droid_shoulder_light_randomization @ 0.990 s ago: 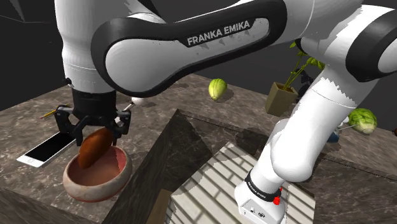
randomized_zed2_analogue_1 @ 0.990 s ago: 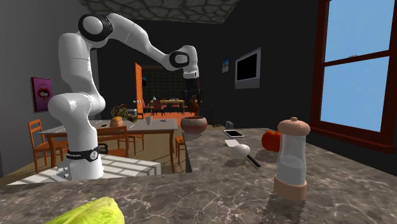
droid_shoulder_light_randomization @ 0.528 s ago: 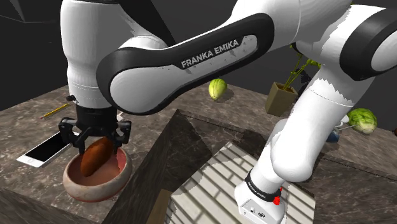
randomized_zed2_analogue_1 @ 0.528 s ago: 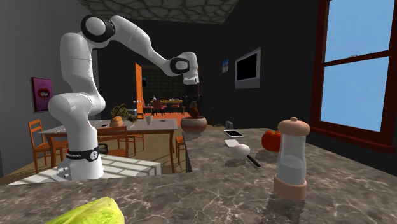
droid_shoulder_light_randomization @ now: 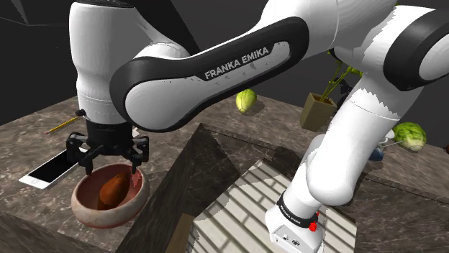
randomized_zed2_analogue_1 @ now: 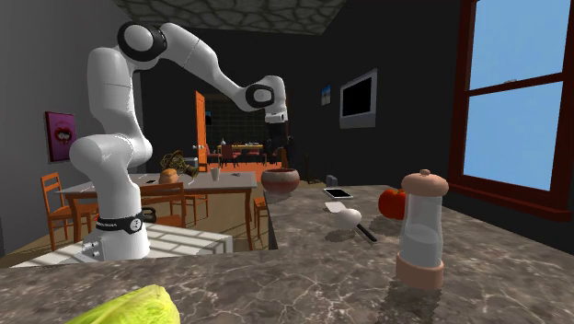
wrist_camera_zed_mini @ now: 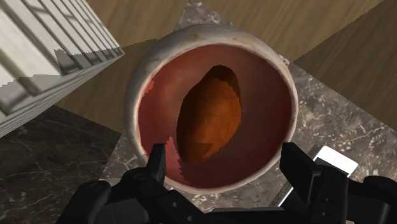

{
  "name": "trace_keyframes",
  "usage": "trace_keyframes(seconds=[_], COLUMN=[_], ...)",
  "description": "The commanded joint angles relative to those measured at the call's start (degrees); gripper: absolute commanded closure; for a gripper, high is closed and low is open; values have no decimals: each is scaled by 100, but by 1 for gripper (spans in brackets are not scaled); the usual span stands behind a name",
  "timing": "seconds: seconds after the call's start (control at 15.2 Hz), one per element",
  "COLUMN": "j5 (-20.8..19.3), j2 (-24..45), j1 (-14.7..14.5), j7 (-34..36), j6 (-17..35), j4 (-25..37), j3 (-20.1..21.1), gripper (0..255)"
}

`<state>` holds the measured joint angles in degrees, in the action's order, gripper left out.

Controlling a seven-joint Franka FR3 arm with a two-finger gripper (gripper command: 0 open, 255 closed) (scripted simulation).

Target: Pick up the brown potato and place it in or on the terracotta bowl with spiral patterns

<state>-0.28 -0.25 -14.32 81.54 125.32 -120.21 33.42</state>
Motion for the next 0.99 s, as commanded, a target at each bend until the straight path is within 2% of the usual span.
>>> trace_keyframes(seconds=[0.0,0.2,0.46,0.92], j5=[0,0,227,227], j2=[0,0,-354,-354], j1=[0,0,23,22], j7=[0,0,-163,-163], j6=[0,0,-696,-696], j4=[0,0,398,398], j3=[0,0,-41,-42], gripper=[0,0,0,0])
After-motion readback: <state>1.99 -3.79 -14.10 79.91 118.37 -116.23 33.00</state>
